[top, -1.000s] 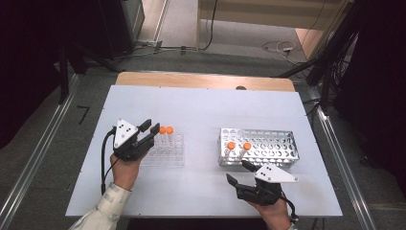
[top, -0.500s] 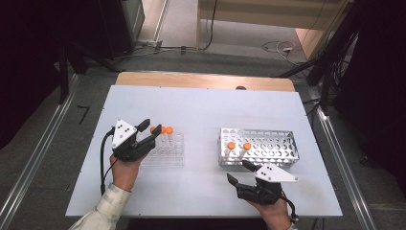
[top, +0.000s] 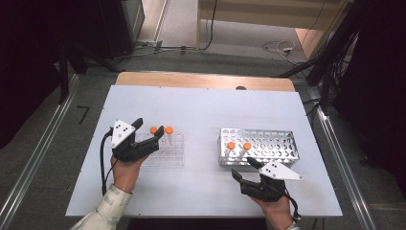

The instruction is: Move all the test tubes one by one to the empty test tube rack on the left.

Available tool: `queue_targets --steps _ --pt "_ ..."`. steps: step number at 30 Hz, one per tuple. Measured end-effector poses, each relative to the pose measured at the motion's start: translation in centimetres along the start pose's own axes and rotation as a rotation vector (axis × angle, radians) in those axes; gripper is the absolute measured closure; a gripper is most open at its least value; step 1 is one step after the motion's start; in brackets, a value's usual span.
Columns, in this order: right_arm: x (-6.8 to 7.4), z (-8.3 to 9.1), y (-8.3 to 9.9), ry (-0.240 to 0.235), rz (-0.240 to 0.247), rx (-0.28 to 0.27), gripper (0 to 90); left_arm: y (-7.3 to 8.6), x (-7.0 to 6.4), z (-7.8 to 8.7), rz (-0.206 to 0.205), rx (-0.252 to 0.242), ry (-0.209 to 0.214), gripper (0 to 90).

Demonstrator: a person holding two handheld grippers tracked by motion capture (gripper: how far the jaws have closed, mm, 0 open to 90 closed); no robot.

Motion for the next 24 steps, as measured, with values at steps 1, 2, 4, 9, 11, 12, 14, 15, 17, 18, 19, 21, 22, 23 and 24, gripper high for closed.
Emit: queue_targets --steps 1,2,4,9,11,12,14,15,17,18,19,21,22,23,24 --pt "-0.2 -0.1 0.0 0.006 -0.001 0.003 28.7 0.0 0.0 0.0 0.0 -0.001 0.001 21.5" --pt "-0.3 -0.1 0.1 0.012 -0.003 0.006 28.7 0.0 0.0 0.0 -0.002 -0.001 -0.001 21.5" --pt "-0.7 -0.3 0.2 0.025 -0.006 0.008 28.7 0.0 0.0 0.0 -0.001 -0.002 -0.002 21.3" --pt "-1.4 -0.7 0.0 0.052 -0.014 0.005 28.9 0.0 0.0 0.0 -0.001 -0.001 -0.01 19.7" --pt "-1.7 -0.9 0.0 0.062 -0.017 0.004 29.0 0.0 0.0 0.0 -0.001 0.0 -0.011 18.9" --pt "-1.8 -1.0 0.0 0.065 -0.018 0.003 29.0 0.0 0.0 0.0 0.0 -0.001 -0.01 18.8" --pt "-2.1 -1.2 -0.2 0.075 -0.022 0.0 29.5 -0.1 -0.1 0.0 -0.001 -0.003 -0.009 18.5" --pt "-2.2 -1.3 -0.2 0.081 -0.024 -0.003 29.9 -0.1 -0.1 0.0 -0.001 -0.003 -0.009 18.4" --pt "-2.5 -1.5 -0.4 0.089 -0.024 -0.01 32.9 -0.1 -0.2 0.0 -0.001 -0.003 -0.007 18.3" --pt "-2.6 -1.7 -0.4 0.096 -0.025 -0.014 34.9 -0.1 -0.2 0.0 -0.002 -0.003 -0.006 18.3" --pt "-2.8 -1.8 -0.5 0.097 -0.033 -0.018 37.0 -0.1 -0.2 0.0 -0.001 -0.004 -0.005 18.3" --pt "-3.0 -2.1 -0.5 0.096 -0.037 -0.018 39.8 -0.1 -0.3 0.0 -0.003 -0.003 -0.003 18.4" --pt "-3.1 -2.2 -0.5 0.096 -0.038 -0.016 41.1 -0.1 -0.3 0.0 -0.002 -0.003 -0.002 18.4" --pt "-3.1 -2.4 -0.5 0.097 -0.034 -0.013 42.1 0.0 -0.3 0.0 -0.003 -0.002 -0.003 18.4" --pt "-3.1 -2.5 -0.5 0.099 -0.032 -0.015 44.2 0.0 -0.3 0.0 -0.003 -0.002 -0.003 18.4"
Point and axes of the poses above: each handheld gripper's, and its own axes: z roughly backward along the jaws, y roughly out of its underside, x roughly to its left, the point moved 6 cm from there along -z, roughly forward along the jaws, and after that the axes turned 1 degree about y, right-handed, at the moved point
